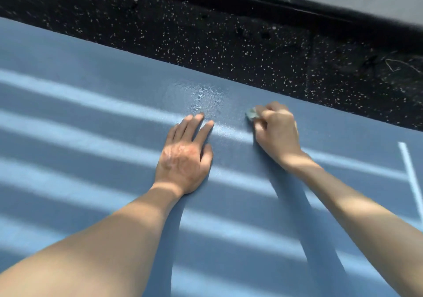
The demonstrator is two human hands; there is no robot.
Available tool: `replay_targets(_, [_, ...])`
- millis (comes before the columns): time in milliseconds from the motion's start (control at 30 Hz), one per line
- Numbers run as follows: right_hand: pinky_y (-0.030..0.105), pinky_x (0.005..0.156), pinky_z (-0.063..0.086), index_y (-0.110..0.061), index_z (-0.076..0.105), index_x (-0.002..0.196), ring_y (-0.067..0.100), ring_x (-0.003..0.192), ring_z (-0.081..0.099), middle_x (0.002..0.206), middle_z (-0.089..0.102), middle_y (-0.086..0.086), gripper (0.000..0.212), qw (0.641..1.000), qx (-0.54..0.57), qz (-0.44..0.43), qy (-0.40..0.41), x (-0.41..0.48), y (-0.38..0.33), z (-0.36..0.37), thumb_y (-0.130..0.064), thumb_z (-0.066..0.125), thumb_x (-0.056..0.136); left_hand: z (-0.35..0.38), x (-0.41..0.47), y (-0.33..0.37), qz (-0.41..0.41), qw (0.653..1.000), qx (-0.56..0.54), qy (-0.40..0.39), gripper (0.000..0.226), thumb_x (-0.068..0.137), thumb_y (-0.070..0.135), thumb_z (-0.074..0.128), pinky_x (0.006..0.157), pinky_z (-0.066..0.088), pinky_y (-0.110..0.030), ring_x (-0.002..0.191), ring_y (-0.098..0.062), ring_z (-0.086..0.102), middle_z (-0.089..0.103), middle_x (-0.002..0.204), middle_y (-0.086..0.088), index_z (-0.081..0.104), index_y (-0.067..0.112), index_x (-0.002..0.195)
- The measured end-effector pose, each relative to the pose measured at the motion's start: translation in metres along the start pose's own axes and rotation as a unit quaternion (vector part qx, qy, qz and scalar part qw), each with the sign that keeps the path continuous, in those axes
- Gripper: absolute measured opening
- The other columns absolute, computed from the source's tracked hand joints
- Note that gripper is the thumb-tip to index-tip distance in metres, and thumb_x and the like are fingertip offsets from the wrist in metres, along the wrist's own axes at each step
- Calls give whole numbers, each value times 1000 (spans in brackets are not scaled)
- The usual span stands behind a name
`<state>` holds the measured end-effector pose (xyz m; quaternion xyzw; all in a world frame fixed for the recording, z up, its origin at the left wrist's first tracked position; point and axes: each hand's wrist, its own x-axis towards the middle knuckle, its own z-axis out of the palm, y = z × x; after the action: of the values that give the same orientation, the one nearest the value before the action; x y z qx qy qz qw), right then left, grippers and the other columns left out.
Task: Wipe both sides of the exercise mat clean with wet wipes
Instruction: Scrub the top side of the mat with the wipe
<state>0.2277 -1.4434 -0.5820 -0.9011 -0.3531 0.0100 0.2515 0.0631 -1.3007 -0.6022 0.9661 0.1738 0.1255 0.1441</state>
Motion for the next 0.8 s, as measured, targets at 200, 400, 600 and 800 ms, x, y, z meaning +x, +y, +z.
replay_targets(200, [20,63,26,-7,66,75,16,70,44,81,53,7,16,1000,22,-8,3,2,2,4,-5,55,86,1,0,-1,-11,1000,-2,-11,53,88,29,38,115,25,-43,137,-29,38,48,146,-9,56,14,136])
replay_targets(400, [28,57,19,-10,55,67,26,70,47,73,44,5,23,996,-1,55,64,38,29,-7,-9,45,88,4,-1,-1,-10,1000,-2,-11,53,89,30,38,115,24,-45,139,-26,33,46,148,-9,54,14,137])
replay_targets(600, [22,62,19,-8,69,82,28,75,50,78,55,12,32,998,-24,59,23,44,47,-18,-16,39,85,4,0,-3,-8,1000,3,-12,53,89,29,38,115,25,-45,139,-27,34,46,147,-9,54,14,137])
replay_targets(800, [22,62,30,-4,66,75,24,68,50,84,58,14,19,999,7,-3,-36,-8,15,-9,-7,48,79,3,0,-2,-5,1000,1,-7,52,89,29,38,116,24,-44,139,-27,35,46,147,-9,54,14,137])
